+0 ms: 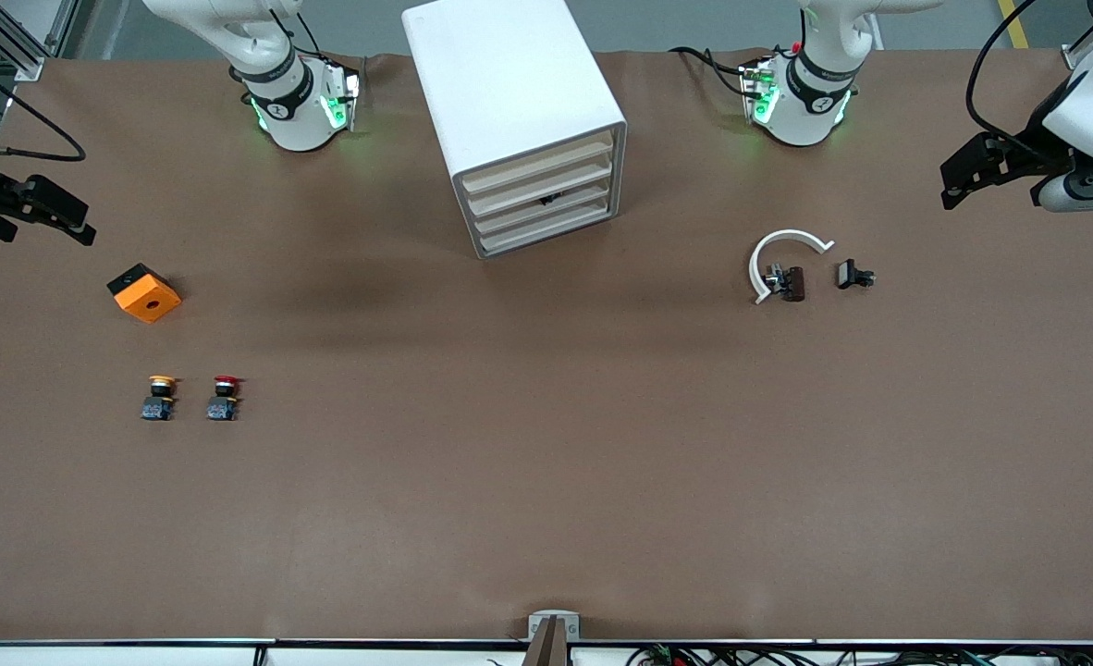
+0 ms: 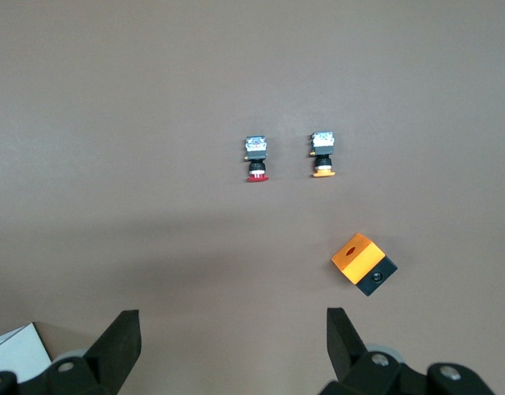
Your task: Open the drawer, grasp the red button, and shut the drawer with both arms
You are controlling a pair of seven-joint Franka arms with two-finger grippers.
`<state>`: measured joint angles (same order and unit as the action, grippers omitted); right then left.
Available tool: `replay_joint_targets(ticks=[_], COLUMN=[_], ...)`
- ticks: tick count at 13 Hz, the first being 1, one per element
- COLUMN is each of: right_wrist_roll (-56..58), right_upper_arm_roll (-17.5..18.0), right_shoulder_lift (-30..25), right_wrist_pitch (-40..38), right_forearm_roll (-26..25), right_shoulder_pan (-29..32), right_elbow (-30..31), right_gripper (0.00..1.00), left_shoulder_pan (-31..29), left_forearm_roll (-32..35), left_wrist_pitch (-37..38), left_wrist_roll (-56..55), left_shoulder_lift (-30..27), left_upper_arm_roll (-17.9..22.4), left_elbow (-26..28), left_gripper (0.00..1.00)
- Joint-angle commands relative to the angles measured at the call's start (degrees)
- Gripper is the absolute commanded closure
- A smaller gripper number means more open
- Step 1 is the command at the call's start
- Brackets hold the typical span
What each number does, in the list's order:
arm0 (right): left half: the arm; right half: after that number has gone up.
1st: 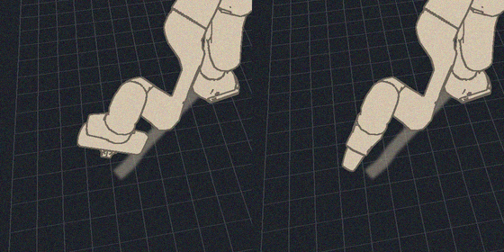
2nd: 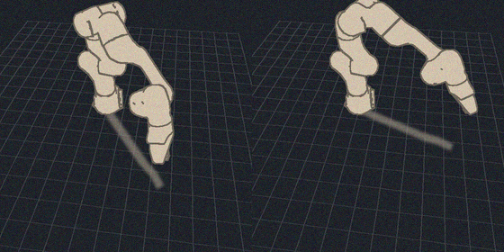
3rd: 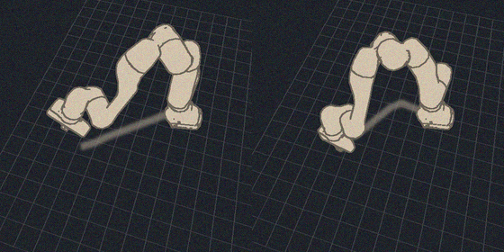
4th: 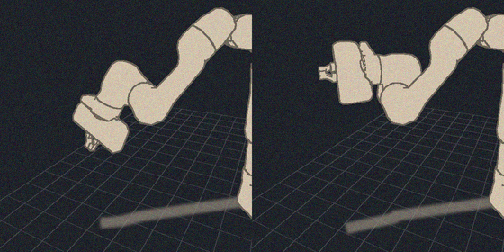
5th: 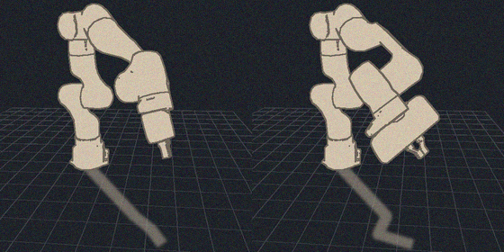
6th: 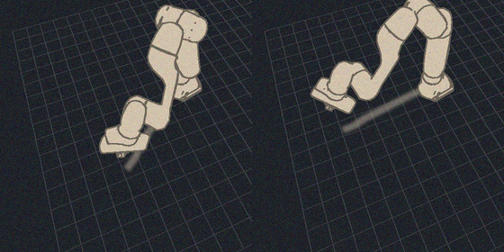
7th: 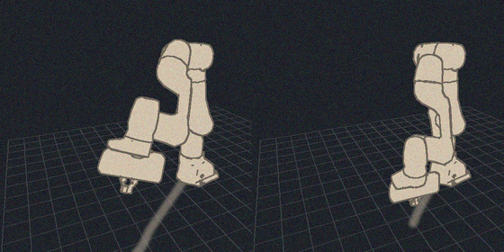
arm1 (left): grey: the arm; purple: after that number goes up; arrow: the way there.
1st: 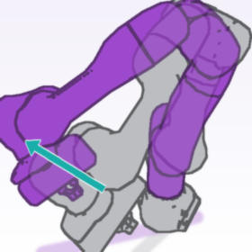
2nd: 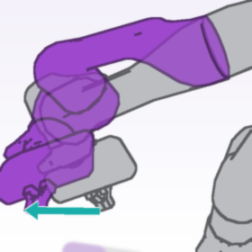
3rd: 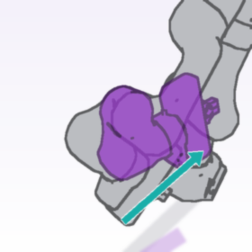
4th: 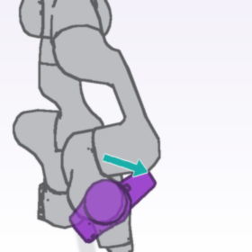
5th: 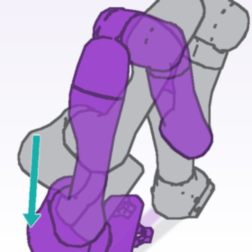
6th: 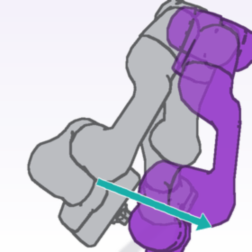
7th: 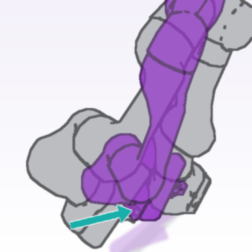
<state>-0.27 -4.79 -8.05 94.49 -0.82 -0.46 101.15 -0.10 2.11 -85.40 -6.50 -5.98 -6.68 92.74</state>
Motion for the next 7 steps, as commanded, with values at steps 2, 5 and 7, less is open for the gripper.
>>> replay_joint_targets(ticks=[2,5,7], right_wrist_roll=[-2.2,-1.5,-1.3], right_upper_arm_roll=[0.5,0.6,0.7], right_shoulder_lift=[-1.6,-1.6,-1.6], right_wrist_pitch=[-1.8,-3.1,-3.6], right_forearm_roll=[3.0,3.0,2.8], right_shoulder_pan=[1.9,1.9,1.9], right_elbow=[0.5,-0.5,-0.5], right_gripper=[0.00,0.00,0.00], left_shoulder_pan=[-0.5,-0.5,-0.5], left_forearm_roll=[-1.4,-1.4,-1.4], left_wrist_pitch=[1.1,1.2,1.8], left_wrist_roll=[1.1,1.0,1.0], left_shoulder_lift=[-0.1,-0.2,-0.2], left_upper_arm_roll=[0.0,0.2,0.3], left_elbow=[-0.5,-0.5,-0.9], left_gripper=[0.00,0.00,0.00])
